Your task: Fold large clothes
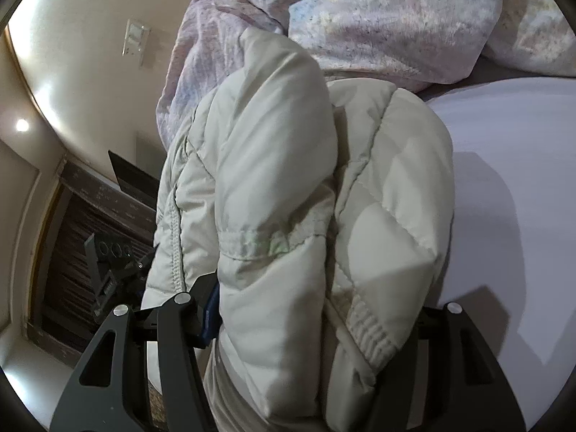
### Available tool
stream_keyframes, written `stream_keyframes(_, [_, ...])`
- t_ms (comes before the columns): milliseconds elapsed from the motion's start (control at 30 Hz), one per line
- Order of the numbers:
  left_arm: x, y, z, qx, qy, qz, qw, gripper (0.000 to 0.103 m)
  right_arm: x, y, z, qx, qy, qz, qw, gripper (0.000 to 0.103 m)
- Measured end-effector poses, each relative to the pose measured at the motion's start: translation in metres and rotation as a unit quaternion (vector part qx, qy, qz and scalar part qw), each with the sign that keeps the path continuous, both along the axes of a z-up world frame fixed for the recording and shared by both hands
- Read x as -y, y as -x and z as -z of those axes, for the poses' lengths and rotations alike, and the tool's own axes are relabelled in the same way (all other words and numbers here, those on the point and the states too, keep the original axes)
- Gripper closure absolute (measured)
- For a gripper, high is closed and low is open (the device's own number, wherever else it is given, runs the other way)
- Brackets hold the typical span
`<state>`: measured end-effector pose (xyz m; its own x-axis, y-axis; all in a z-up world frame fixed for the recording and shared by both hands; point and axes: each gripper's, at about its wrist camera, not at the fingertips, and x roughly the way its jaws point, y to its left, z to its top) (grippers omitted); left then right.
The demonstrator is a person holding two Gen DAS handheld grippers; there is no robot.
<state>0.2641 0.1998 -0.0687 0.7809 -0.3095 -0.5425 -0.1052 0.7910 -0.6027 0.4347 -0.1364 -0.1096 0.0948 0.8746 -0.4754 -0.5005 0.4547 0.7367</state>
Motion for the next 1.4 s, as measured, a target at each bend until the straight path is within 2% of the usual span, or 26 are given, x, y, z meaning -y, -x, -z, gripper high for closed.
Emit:
stream_keyframes(133, [-0.004, -0.007, 0.005, 0.002, -0.029, -0.008, 0.9996, 0.028, -0.001, -0.005, 0.011, -0.006, 0.005, 0.015, 1.0, 0.042])
stream_keyframes(200, [-0.005, -0.009, 0.008, -0.003, -0.037, -0.013, 0.9992, 0.027, -0.006, -0.005, 0.014, -0.014, 0.006, 0.024, 1.0, 0.038])
stream_keyframes(267, [-0.003, -0.012, 0.008, -0.008, -0.056, -0.016, 0.9983, 0.027, -0.006, -0.004, 0.018, -0.026, 0.017, 0.036, 0.999, 0.025])
stream_keyframes(333, [0.001, -0.013, 0.004, -0.015, -0.073, -0.018, 0.997, 0.024, -0.001, 0.0, 0.018, -0.028, 0.037, 0.05, 0.998, 0.018])
stream_keyframes(367, [0.003, -0.012, 0.001, -0.017, -0.086, -0.022, 0.9959, 0.022, 0.0, 0.002, 0.015, -0.027, 0.042, 0.054, 0.997, 0.017])
stream_keyframes(467, [0.014, -0.003, -0.015, -0.017, -0.153, -0.04, 0.9872, 0.021, 0.016, 0.014, -0.003, -0.004, 0.067, 0.081, 0.994, 0.017])
stream_keyframes(500, [0.016, 0.001, -0.018, -0.016, -0.167, -0.044, 0.9848, 0.021, 0.025, 0.019, -0.012, 0.013, 0.077, 0.096, 0.992, 0.017])
stream_keyframes(600, [0.027, 0.009, -0.035, -0.008, -0.233, -0.062, 0.9704, 0.02, 0.042, 0.033, -0.042, 0.076, 0.104, 0.154, 0.98, 0.017])
stream_keyframes(633, [0.033, 0.01, -0.039, -0.009, -0.258, -0.07, 0.9635, 0.019, 0.046, 0.042, -0.056, 0.112, 0.112, 0.174, 0.972, 0.021])
stream_keyframes(700, [0.04, 0.01, -0.043, -0.014, -0.284, -0.075, 0.9559, 0.019, 0.035, 0.05, -0.073, 0.15, 0.122, 0.178, 0.965, 0.03])
stream_keyframes(733, [0.046, 0.009, -0.044, -0.015, -0.296, -0.078, 0.952, 0.019, 0.03, 0.053, -0.076, 0.16, 0.127, 0.173, 0.963, 0.039])
stream_keyframes(867, [0.057, 0.007, -0.044, -0.02, -0.31, -0.082, 0.9471, 0.018, -0.018, 0.069, -0.088, 0.244, 0.183, 0.153, 0.94, 0.059])
stream_keyframes(933, [0.059, 0.004, -0.043, -0.022, -0.315, -0.087, 0.9447, 0.018, -0.036, 0.073, -0.087, 0.276, 0.2, 0.151, 0.928, 0.062])
stream_keyframes(1000, [0.06, 0.001, -0.042, -0.024, -0.317, -0.09, 0.9437, 0.018, -0.044, 0.073, -0.086, 0.288, 0.205, 0.153, 0.923, 0.065])
stream_keyframes(1133, [0.06, -0.003, -0.043, -0.024, -0.32, -0.091, 0.9428, 0.018, -0.054, 0.067, -0.093, 0.305, 0.201, 0.161, 0.917, 0.065])
stream_keyframes(1400, [0.064, -0.017, -0.044, -0.022, -0.333, -0.09, 0.9384, 0.017, -0.064, 0.05, -0.092, 0.307, 0.223, 0.169, 0.91, 0.065])
